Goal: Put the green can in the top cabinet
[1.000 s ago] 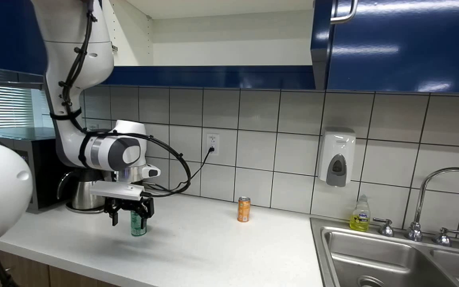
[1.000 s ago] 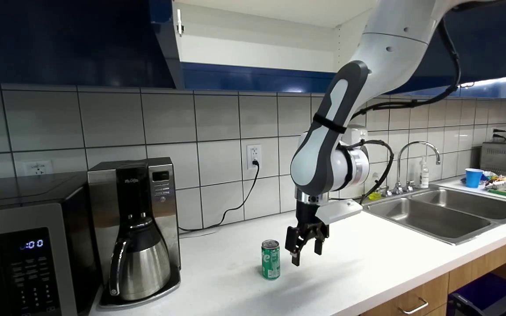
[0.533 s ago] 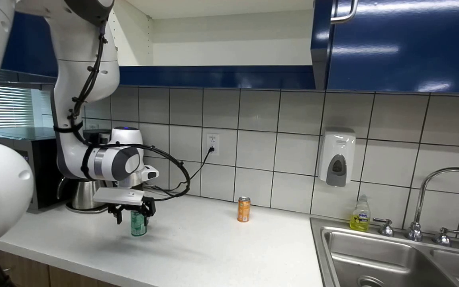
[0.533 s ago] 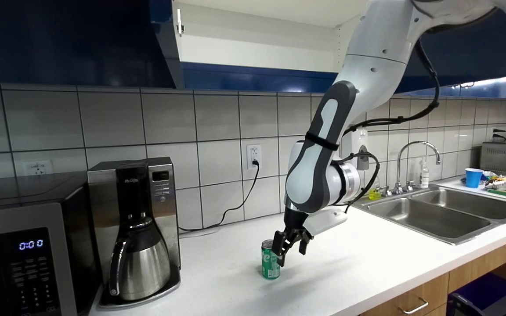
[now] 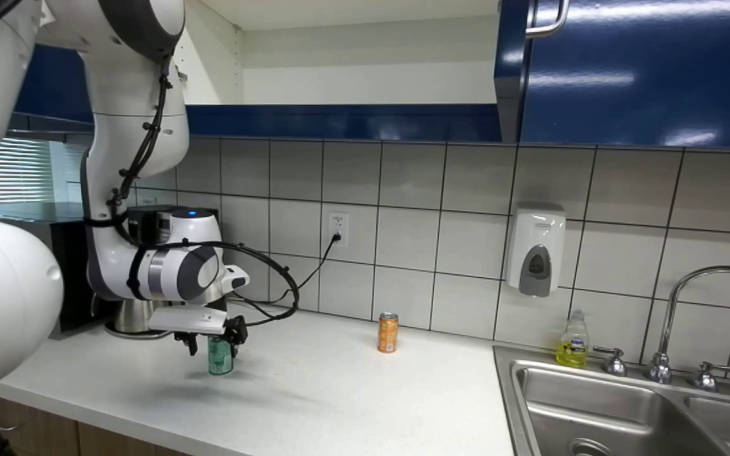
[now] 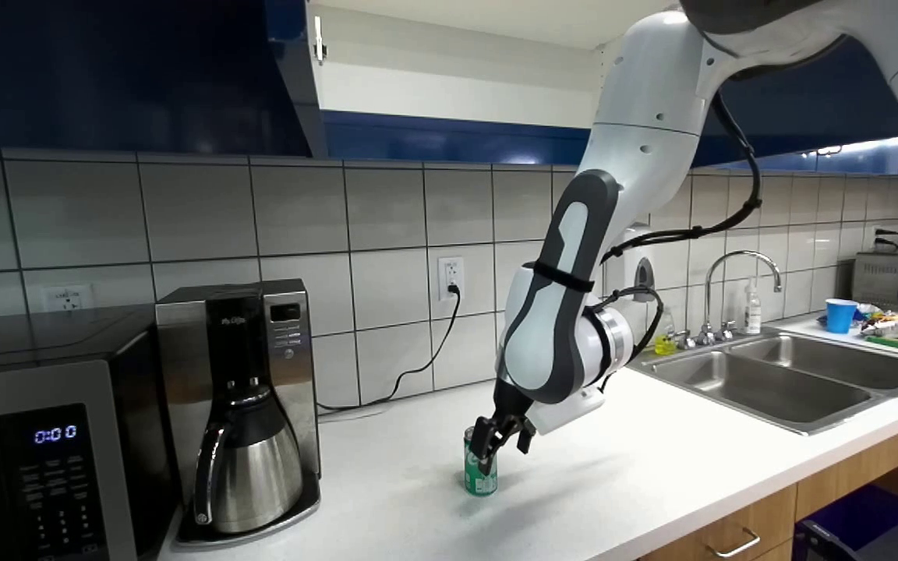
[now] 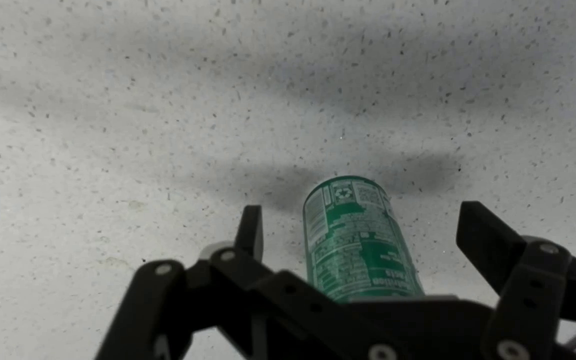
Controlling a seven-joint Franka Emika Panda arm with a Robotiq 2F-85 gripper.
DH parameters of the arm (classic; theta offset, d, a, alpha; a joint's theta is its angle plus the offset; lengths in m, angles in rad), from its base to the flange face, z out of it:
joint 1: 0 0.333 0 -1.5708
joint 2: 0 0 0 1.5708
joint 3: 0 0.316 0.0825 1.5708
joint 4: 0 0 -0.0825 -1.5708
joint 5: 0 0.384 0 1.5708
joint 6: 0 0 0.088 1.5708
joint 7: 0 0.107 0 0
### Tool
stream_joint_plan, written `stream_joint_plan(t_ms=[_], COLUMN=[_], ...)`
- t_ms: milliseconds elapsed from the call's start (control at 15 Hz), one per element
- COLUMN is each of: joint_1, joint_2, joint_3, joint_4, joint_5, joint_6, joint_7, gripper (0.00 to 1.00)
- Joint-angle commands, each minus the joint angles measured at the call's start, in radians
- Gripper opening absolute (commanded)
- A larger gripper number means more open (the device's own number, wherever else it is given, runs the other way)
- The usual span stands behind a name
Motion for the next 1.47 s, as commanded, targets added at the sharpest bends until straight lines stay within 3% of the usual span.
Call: stream_joint_plan(t_ms=[0,1067,1133,1200,1400], joint_1=[0.071,0.178,0.177,0.179,0.178], joint_2=[0.038,0.107,0.11,0.112,0.114], joint_3=[-0.067,-0.143,-0.143,-0.145,-0.142], joint_4=[0.031,0.103,0.106,0.108,0.11], joint_5=[-0.024,0.001,0.001,-0.001,-0.001], joint_6=[0.045,0.088,0.088,0.089,0.092], joint_7=[0.045,0.064,0.063,0.061,0.061], gripper=[1.0,1.0,0.75,0.74,0.48])
